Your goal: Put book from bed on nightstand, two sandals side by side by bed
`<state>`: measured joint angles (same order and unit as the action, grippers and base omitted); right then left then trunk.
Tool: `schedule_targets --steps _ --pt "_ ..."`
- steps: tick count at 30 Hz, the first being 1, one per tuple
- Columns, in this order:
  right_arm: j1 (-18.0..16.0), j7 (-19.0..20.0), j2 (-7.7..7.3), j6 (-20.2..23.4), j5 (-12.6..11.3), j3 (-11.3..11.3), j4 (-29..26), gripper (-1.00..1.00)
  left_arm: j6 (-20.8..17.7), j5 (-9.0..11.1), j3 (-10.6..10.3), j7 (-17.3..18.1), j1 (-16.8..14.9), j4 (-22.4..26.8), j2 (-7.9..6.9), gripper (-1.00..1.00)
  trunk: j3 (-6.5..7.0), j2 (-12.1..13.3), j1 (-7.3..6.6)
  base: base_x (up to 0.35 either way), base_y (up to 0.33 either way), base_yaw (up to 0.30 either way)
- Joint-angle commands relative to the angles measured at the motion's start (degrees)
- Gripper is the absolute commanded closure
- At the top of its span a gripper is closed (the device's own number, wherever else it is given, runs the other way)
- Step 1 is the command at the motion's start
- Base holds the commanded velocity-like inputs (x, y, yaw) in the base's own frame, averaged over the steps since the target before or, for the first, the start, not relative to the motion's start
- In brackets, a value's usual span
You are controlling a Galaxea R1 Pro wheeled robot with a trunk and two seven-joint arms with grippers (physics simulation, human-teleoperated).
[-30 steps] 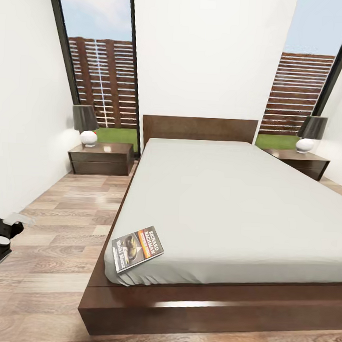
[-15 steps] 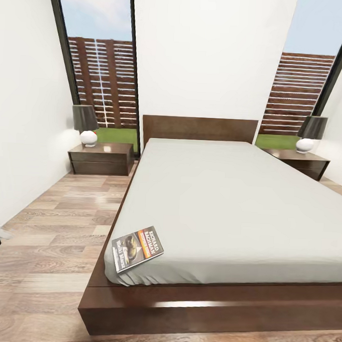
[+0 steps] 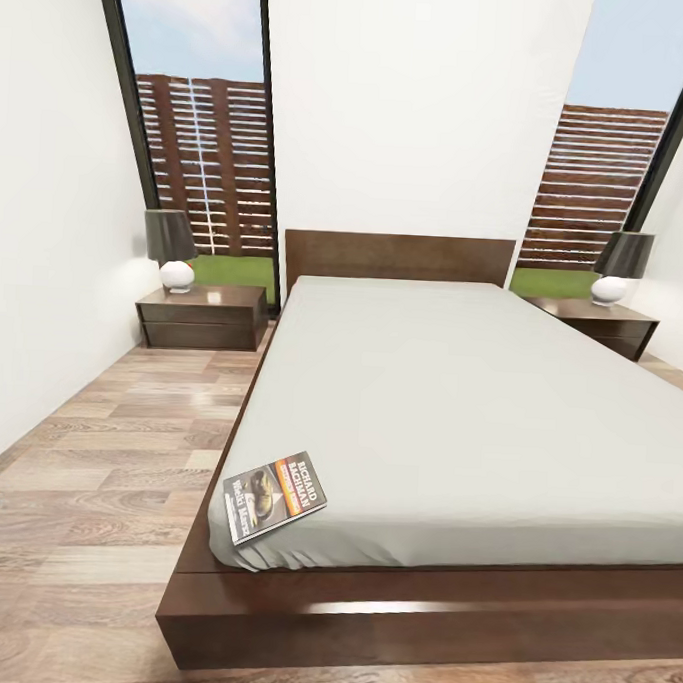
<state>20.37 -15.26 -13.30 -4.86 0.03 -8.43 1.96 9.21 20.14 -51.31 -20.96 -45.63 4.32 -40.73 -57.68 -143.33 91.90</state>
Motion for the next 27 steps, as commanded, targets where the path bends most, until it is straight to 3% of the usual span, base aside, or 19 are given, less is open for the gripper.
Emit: schedule_targets --steps 1,7,12,13,15,27 --pt "0.0 0.0 -0.38 -0.5 -0.1 -0.5 0.1 -1.0 0.4 0.5 -0.5 -0.1 0.4 0.0 -0.44 -1.0 -0.04 0.0 -0.01 0.0 0.0 0.0" --pt "0.0 0.0 -1.48 -0.5 -0.2 -0.7 0.2 -1.0 1.1 0.5 -0.5 -0.1 3.8 -0.3 -1.46 -1.0 -0.04 0.0 -0.01 0.0 0.0 0.0" --pt "0.0 -0.1 -2.08 -0.6 -0.3 -1.0 0.2 -1.0 1.5 0.6 -0.5 -0.2 8.2 -0.3 -1.87 -1.0 -0.04 0.0 -0.01 0.0 0.0 0.0" --pt "0.0 -0.2 -2.29 -0.5 -0.3 -1.4 0.2 -1.0 1.7 0.6 -0.5 -0.2 11.1 -0.3 -2.02 -1.0 -0.04 0.0 -0.01 0.0 0.0 0.0" --pt "0.0 -0.2 -2.37 -0.5 -0.3 -2.0 0.2 -1.0 1.8 0.6 -0.5 -0.2 12.7 -0.3 -2.07 -1.0 -0.04 0.0 -0.01 0.0 0.0 0.0" --pt "0.2 -0.3 -3.22 -1.0 -0.3 -3.6 0.2 -1.0 1.9 0.6 -0.5 -0.2 18.3 -0.4 -2.09 -1.0 -0.04 0.0 -0.01 0.0 0.0 0.0"
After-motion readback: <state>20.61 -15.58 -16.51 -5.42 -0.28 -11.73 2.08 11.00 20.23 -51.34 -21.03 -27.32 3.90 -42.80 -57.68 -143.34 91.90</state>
